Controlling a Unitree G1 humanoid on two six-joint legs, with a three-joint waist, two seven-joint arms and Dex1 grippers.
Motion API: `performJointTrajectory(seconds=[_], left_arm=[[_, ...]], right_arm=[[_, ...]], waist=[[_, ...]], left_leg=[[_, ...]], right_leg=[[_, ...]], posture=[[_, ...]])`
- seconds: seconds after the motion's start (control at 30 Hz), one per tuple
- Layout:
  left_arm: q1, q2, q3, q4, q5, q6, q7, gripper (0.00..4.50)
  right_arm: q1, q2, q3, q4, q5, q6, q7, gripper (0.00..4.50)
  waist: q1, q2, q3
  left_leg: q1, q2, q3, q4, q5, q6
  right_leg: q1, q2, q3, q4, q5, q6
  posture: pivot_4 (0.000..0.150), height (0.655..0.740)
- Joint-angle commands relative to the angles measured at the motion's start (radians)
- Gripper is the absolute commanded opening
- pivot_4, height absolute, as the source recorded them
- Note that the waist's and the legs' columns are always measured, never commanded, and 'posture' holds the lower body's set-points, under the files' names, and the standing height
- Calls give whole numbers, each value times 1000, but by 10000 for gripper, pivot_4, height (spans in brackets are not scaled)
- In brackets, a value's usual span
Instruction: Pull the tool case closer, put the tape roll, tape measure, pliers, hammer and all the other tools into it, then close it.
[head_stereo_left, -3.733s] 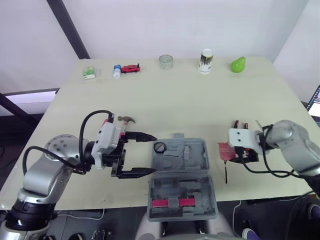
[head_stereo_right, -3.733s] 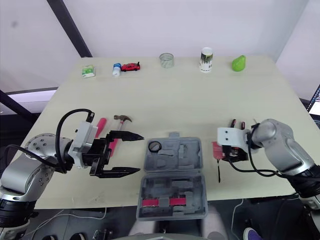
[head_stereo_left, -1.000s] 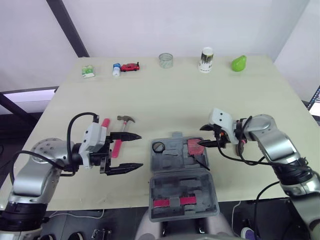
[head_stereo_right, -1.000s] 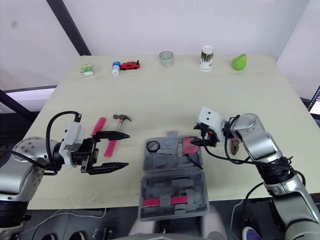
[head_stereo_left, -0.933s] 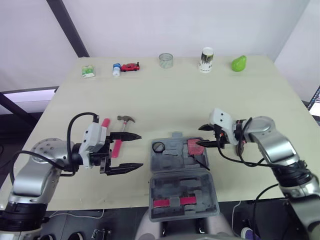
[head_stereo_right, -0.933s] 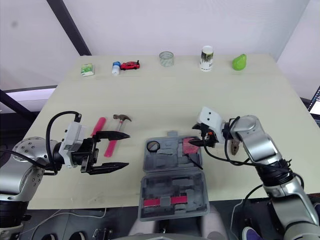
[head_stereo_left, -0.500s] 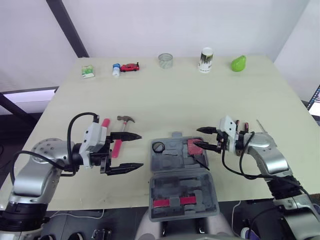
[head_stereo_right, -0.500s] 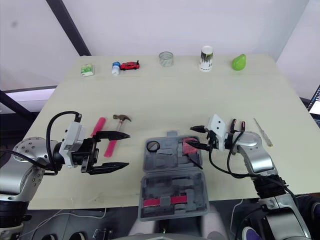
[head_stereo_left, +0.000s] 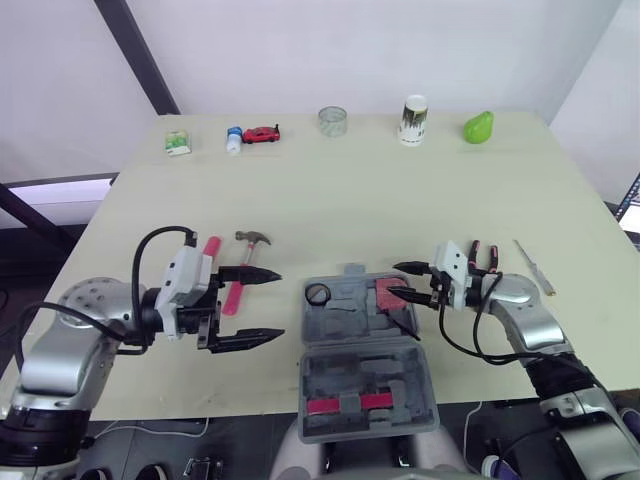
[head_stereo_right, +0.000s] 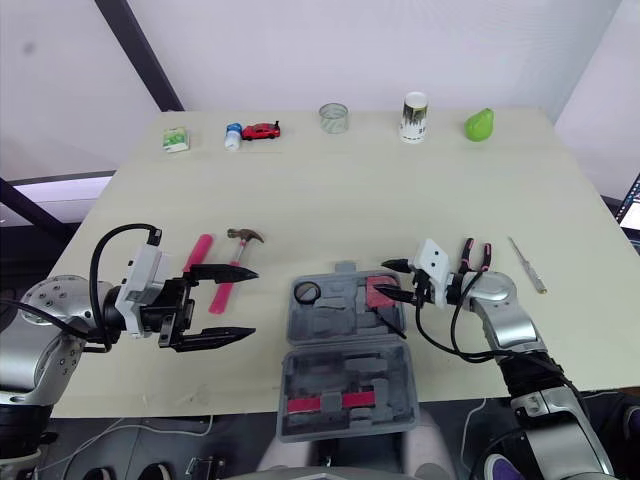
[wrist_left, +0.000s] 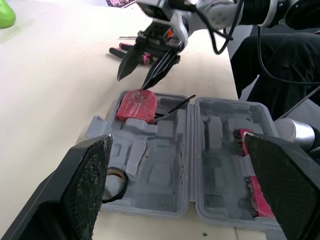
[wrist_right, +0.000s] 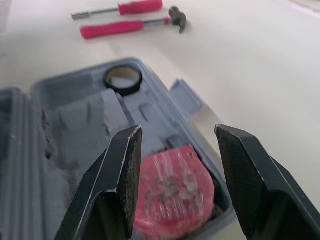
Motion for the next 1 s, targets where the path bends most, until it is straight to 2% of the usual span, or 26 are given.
performJointTrajectory(seconds=[0.03, 0.5, 1.0], left_arm=[[3, 17, 36, -29, -26, 3, -4, 45000], [-6, 30, 47, -30, -21, 10, 7, 45000], [-4, 39, 56, -31, -18, 14, 10, 45000]], right_arm=[[-1, 5, 2, 4, 5, -56, 13, 24433], [-30, 62, 3, 221, 2, -186, 64, 24433], [-76, 83, 47, 550, -112, -333, 43, 24433]], waist=[[0, 0, 0], [-1, 0, 0], [-2, -2, -2]], left_leg=[[0, 0, 0, 0, 0, 0], [0, 0, 0, 0, 2, -3], [6, 0, 0, 0, 2, -3]], right_leg=[[0, 0, 0, 0, 0, 0], [0, 0, 0, 0, 0, 0], [4, 0, 1, 0, 0, 0]], posture=[[1500, 7400], [1500, 7400], [1500, 7400]])
